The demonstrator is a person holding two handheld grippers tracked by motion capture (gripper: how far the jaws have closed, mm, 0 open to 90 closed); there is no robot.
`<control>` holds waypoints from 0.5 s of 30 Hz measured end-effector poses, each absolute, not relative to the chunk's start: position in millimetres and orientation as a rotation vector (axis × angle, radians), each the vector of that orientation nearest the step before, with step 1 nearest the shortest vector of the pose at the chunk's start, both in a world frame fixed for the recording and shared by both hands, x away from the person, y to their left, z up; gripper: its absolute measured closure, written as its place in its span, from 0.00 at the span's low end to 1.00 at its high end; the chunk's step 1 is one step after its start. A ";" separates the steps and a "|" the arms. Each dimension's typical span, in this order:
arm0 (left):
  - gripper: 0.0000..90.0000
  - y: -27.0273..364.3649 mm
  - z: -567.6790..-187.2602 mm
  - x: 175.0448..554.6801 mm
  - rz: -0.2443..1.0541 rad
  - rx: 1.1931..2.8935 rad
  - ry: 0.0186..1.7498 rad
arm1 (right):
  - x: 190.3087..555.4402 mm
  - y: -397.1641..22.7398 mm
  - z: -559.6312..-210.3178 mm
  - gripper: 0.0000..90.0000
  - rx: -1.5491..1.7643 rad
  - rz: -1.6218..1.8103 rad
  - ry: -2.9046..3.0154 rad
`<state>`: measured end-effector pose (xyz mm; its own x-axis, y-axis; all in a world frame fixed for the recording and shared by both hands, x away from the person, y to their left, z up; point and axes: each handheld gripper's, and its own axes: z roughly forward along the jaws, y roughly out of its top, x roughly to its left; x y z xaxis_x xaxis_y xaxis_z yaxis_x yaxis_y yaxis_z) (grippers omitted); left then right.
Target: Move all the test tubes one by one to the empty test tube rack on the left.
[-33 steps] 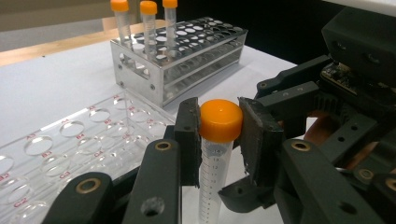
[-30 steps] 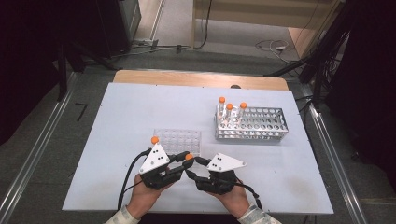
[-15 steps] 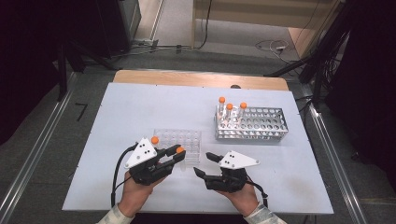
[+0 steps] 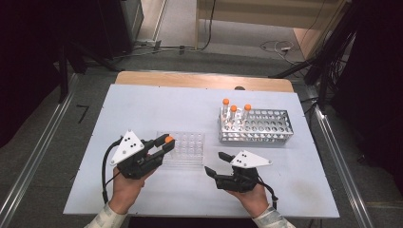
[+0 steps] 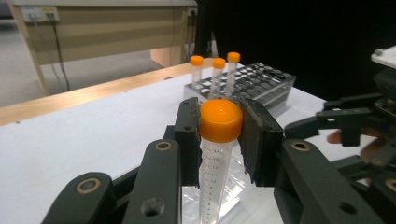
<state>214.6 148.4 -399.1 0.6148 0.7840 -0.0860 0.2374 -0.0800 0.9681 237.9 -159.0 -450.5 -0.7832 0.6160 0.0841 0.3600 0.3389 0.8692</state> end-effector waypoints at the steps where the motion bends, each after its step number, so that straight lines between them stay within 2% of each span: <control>1: 0.78 150.2 -399.0 215.8 0.572 1.628 0.868 | 238.1 -159.1 -450.5 0.33 0.877 1.420 2.343; 15: 0.78 165.1 -404.0 233.8 0.613 1.600 0.933 | 239.4 -159.0 -451.1 0.32 0.889 1.412 2.336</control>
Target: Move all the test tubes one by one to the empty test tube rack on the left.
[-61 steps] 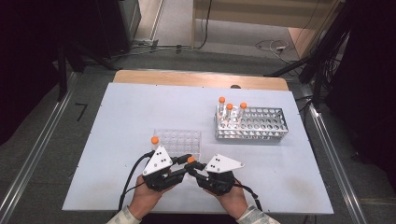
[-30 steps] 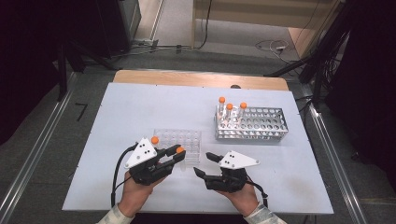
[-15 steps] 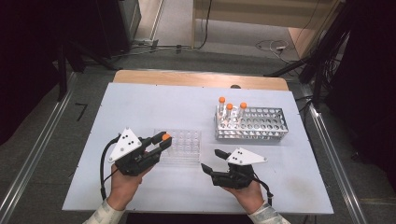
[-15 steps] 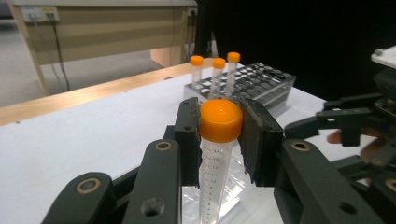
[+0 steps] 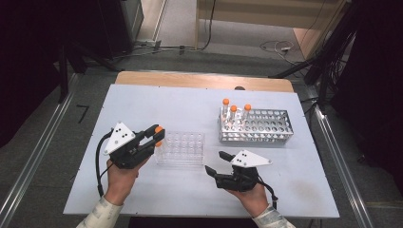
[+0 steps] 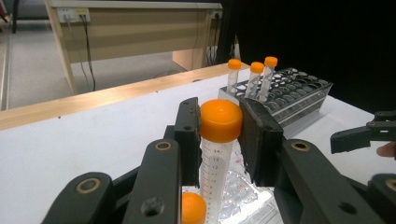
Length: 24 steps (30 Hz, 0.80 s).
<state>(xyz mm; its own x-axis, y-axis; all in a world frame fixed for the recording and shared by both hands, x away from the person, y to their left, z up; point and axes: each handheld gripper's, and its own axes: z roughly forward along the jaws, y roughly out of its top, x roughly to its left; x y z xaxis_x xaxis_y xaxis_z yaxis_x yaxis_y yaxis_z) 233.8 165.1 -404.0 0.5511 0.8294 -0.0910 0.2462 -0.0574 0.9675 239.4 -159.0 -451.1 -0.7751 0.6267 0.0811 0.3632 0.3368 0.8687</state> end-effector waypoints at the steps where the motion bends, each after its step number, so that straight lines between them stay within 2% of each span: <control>1: 0.78 164.0 -405.2 234.9 0.611 1.604 0.934 | 239.5 -158.9 -451.3 0.32 0.890 1.412 2.336; 14: 0.78 147.5 -431.5 241.6 0.617 1.733 0.946 | 238.4 -159.3 -450.4 0.33 0.885 1.415 2.337; 24: 0.76 148.4 -435.0 237.6 0.625 1.741 0.942 | 238.4 -159.3 -450.3 0.33 0.882 1.418 2.336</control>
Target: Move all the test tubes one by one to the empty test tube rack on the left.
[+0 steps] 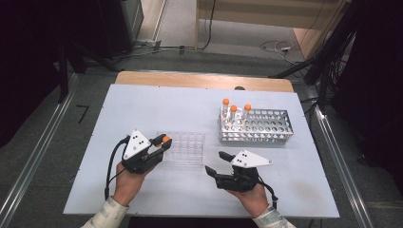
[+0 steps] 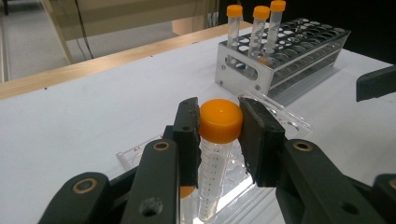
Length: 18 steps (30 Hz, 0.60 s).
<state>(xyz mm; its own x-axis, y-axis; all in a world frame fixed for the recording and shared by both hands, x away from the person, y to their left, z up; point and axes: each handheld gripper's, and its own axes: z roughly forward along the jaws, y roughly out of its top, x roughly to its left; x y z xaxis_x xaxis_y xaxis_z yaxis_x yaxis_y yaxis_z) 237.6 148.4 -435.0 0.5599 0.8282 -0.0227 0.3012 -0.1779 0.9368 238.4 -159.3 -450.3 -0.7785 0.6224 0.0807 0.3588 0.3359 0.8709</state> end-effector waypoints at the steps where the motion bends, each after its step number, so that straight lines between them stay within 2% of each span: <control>1: 0.76 148.2 -435.1 237.6 0.625 1.740 0.941 | 238.6 -159.3 -450.3 0.33 0.881 1.417 2.337; 8: 0.68 148.3 -433.9 237.0 0.612 1.728 0.937 | 239.4 -160.0 -450.2 0.33 0.890 1.415 2.327; 14: 0.53 148.4 -433.5 237.4 0.598 1.716 0.951 | 244.9 -164.1 -449.6 0.33 0.925 1.391 2.289; 18: 0.48 148.0 -434.0 237.7 0.583 1.714 0.961 | 253.3 -169.2 -450.3 0.33 0.957 1.365 2.240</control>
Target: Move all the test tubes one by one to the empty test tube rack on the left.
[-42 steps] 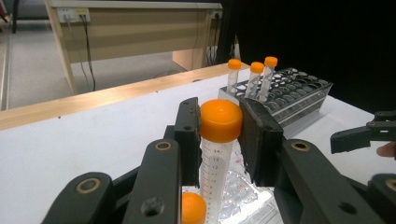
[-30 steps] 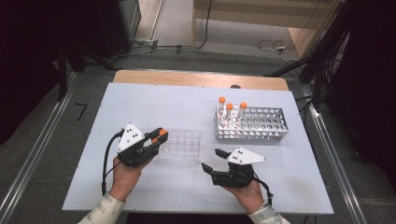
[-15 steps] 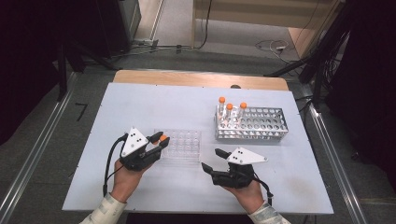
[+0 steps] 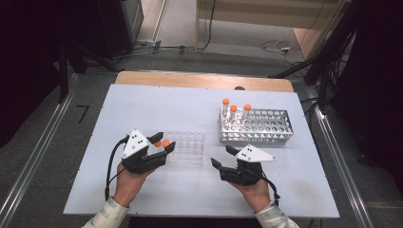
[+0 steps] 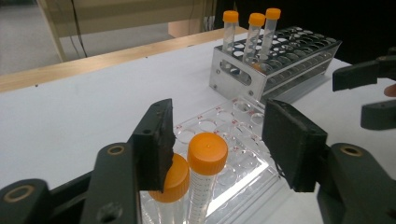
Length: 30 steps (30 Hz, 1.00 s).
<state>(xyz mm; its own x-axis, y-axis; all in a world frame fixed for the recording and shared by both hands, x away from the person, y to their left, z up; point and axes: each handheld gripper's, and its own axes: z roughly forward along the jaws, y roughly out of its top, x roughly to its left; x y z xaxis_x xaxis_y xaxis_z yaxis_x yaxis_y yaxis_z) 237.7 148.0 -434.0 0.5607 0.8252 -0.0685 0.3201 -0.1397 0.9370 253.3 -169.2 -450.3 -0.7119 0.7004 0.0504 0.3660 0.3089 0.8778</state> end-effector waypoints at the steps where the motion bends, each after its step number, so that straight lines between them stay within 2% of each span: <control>1: 0.46 147.8 -434.2 237.8 0.581 1.712 0.963 | 255.3 -170.4 -449.9 0.33 0.970 1.360 2.227; 11: 0.41 148.1 -433.7 237.7 0.570 1.689 0.970 | 282.2 -186.1 -446.1 0.35 1.118 1.313 2.099; 22: 0.29 147.5 -434.6 238.2 0.573 1.693 0.987 | 308.6 -196.9 -447.3 0.37 1.200 1.219 1.968; 30: 0.28 148.3 -433.8 237.5 0.575 1.678 0.990 | 332.3 -207.4 -449.0 0.44 1.281 1.204 1.876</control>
<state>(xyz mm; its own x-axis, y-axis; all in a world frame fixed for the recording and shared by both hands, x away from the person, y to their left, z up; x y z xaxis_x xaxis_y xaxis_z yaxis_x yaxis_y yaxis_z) 237.5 148.3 -433.8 0.5409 0.8353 -0.0987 0.3277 -0.1012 0.9393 332.3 -207.4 -449.0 -0.3847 0.9224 0.0358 0.4166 0.1388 0.8984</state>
